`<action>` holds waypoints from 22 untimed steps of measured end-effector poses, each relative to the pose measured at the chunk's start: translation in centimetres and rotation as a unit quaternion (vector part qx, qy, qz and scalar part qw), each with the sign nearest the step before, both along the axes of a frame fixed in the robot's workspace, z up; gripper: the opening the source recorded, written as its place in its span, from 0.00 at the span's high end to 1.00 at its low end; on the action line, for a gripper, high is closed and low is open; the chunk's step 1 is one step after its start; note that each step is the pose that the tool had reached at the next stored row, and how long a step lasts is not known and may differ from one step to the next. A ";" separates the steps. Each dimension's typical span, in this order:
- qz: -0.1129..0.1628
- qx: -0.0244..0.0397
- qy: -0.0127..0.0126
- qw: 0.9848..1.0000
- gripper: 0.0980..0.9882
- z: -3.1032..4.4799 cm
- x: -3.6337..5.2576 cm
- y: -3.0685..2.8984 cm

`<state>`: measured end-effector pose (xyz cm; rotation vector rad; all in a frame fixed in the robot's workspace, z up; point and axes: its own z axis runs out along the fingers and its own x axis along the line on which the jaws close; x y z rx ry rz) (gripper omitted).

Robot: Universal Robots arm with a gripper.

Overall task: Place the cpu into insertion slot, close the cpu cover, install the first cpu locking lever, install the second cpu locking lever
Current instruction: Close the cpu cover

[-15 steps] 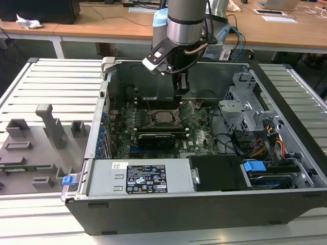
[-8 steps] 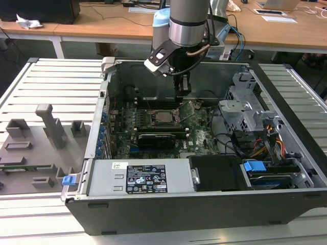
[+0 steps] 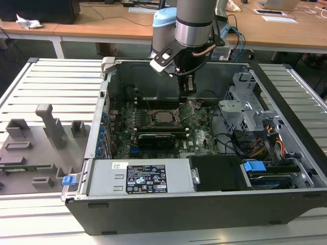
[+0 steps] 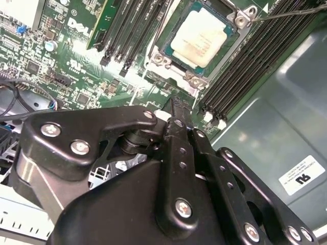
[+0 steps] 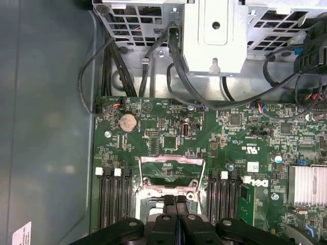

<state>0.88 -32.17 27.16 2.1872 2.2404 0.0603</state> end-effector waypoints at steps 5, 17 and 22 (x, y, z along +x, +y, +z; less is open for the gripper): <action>0.001 -0.001 0.001 1.000 0.99 -0.06 0.59 0.00; 0.012 -0.001 0.005 1.000 0.99 -0.68 2.93 0.20; 0.012 -0.001 0.006 1.000 0.99 -0.95 3.87 0.25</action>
